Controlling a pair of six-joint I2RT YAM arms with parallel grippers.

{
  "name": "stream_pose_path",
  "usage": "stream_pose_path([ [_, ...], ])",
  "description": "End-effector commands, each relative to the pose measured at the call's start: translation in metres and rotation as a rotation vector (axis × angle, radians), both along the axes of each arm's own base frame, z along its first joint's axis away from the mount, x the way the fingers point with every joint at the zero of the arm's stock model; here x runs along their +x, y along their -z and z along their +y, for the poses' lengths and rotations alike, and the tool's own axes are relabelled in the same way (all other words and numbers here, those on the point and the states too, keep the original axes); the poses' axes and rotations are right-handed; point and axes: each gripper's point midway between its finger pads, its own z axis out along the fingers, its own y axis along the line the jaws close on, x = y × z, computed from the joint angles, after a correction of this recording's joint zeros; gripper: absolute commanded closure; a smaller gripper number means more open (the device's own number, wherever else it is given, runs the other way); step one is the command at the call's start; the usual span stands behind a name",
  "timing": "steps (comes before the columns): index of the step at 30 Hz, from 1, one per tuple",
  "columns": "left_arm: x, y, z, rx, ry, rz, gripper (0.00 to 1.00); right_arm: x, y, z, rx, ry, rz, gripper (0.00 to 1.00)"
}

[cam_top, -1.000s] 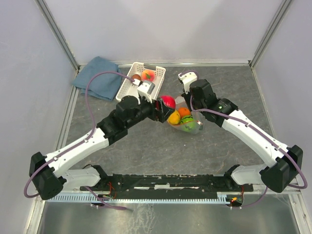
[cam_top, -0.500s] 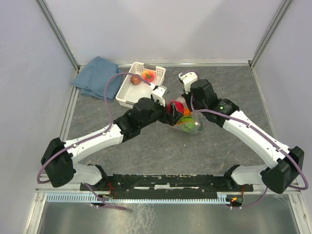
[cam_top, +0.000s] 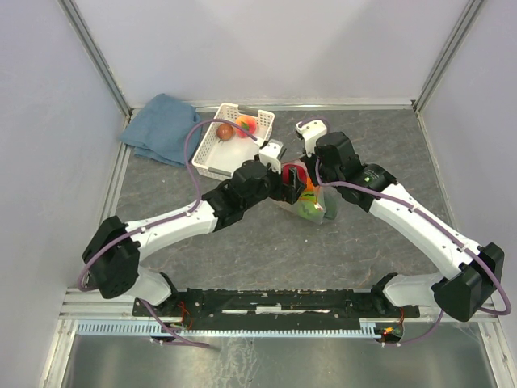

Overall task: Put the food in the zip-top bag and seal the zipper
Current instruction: Place the fake fruit in the zipper food storage bag.

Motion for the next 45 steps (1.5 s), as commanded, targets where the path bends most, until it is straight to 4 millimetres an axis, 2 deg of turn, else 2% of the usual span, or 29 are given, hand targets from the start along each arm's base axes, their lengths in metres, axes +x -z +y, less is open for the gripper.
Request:
stream_pose_path([
  [1,0.02,-0.042,-0.01,-0.108,-0.06,-0.101,0.14,0.003,-0.025,0.004,0.076,-0.002,-0.064,0.98],
  [13,0.033,-0.024,-0.023,-0.119,-0.094,-0.058,0.08,0.002,-0.025,0.006,0.082,-0.006,-0.063,0.98],
  [17,0.032,-0.025,-0.02,-0.122,-0.1,-0.057,0.04,0.003,-0.026,0.005,0.079,-0.002,-0.067,0.98],
  [18,0.031,-0.026,-0.019,-0.123,-0.102,-0.058,0.0,0.003,-0.025,0.005,0.079,-0.001,-0.066,0.98],
  [25,0.022,-0.033,-0.011,-0.125,-0.093,-0.046,0.0,0.003,-0.024,0.006,0.079,-0.004,-0.062,0.98],
  [30,0.006,-0.047,0.004,-0.125,-0.08,-0.032,0.0,0.003,-0.024,0.005,0.078,-0.003,-0.064,0.98],
  [36,-0.012,-0.055,0.036,-0.075,-0.118,0.007,0.02,0.003,-0.024,0.007,0.082,-0.006,-0.06,0.98],
  [40,-0.015,-0.042,0.06,-0.013,-0.201,0.052,0.04,0.003,-0.025,0.007,0.084,-0.007,-0.062,0.98],
  [45,-0.018,-0.014,0.063,0.025,-0.23,0.126,0.11,0.003,-0.024,0.009,0.089,-0.013,-0.058,0.99],
])
